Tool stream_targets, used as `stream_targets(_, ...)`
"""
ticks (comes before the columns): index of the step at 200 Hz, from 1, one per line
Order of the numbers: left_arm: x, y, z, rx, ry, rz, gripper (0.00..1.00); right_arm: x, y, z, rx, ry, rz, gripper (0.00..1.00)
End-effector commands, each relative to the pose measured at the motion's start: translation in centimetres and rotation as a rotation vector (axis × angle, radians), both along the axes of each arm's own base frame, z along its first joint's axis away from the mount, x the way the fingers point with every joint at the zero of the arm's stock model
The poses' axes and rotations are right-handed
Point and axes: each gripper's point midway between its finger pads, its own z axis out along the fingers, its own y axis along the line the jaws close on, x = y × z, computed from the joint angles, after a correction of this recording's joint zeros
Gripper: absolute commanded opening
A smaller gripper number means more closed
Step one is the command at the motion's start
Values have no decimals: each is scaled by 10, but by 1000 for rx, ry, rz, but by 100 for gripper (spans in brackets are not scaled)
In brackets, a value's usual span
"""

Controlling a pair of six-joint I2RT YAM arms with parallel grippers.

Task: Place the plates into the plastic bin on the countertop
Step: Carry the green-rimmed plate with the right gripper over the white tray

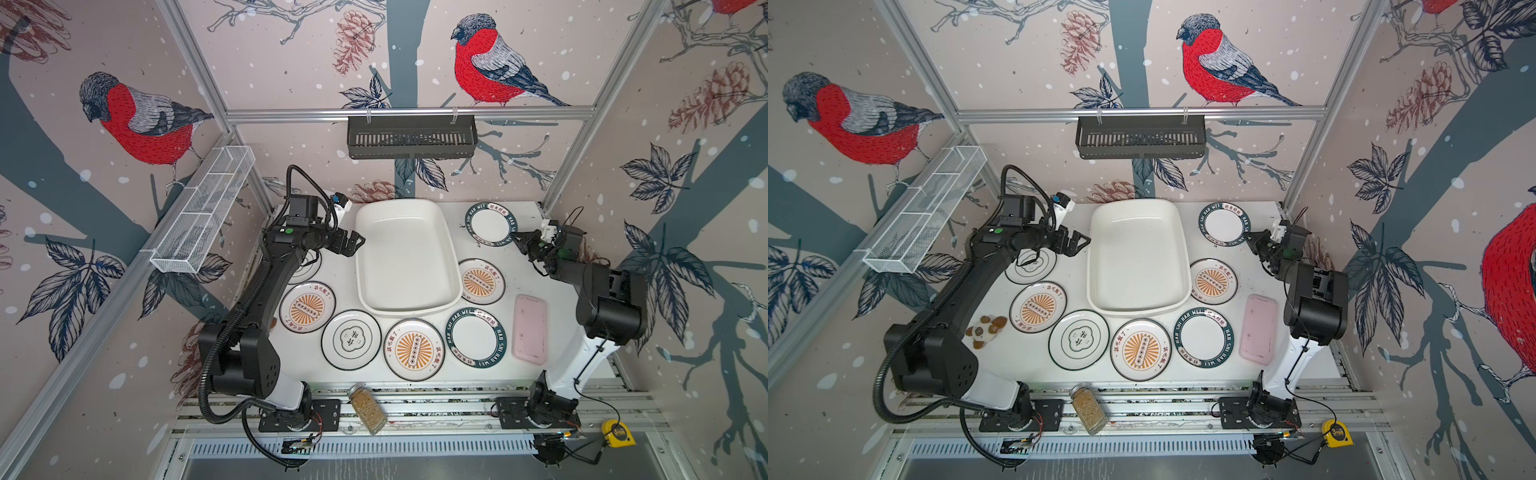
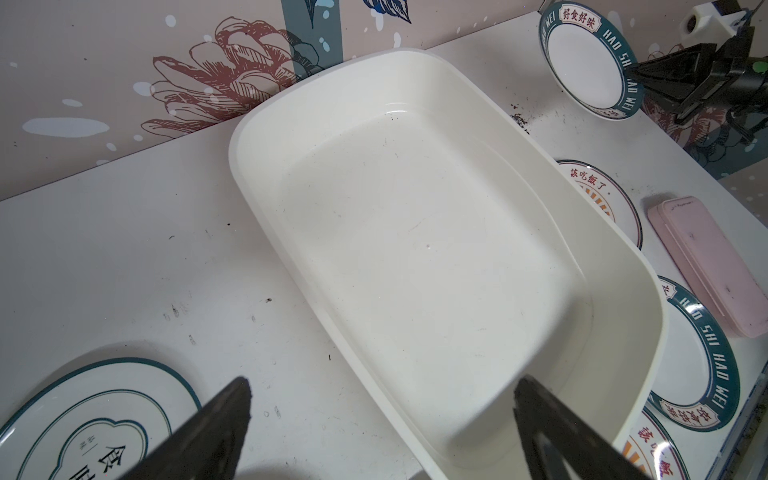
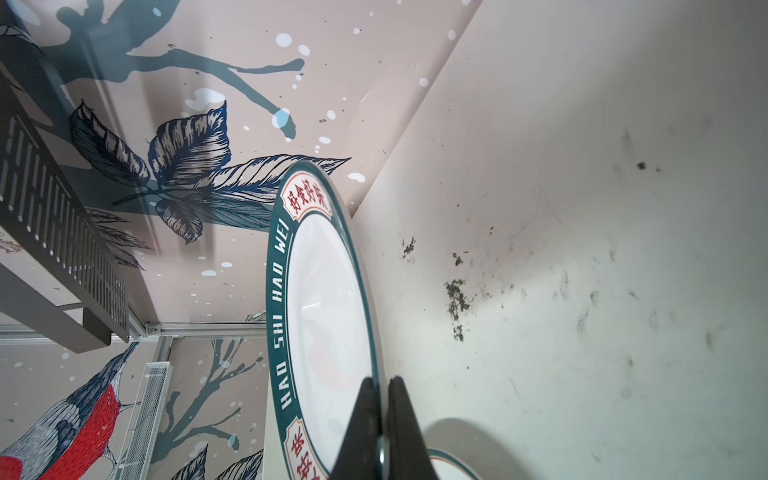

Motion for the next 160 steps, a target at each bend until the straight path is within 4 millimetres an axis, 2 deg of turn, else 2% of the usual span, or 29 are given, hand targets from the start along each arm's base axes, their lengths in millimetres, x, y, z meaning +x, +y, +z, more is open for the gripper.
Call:
stream_targets(1,-1,-7,10,-29,-35,-32,98,-7,7,19,-35,-44,36,1)
stream_targets(47,-4,-10,18,-53,-52,-47,98,-20,27,58,-102,-78,69,1)
stream_targets(70,-6,-11,21,-61,-59,-47,98,-24,49,74,-133,-86,114,1)
stream_targets(105,-15,-12,25,-74,-73,-51,98,-28,97,94,-171,-109,193,1)
stream_targets(120,-19,-11,27,-77,-81,-52,98,-28,123,101,-177,-122,237,1)
stream_targets(160,-21,-8,37,-72,-111,-29,98,-22,181,94,-185,-104,297,1)
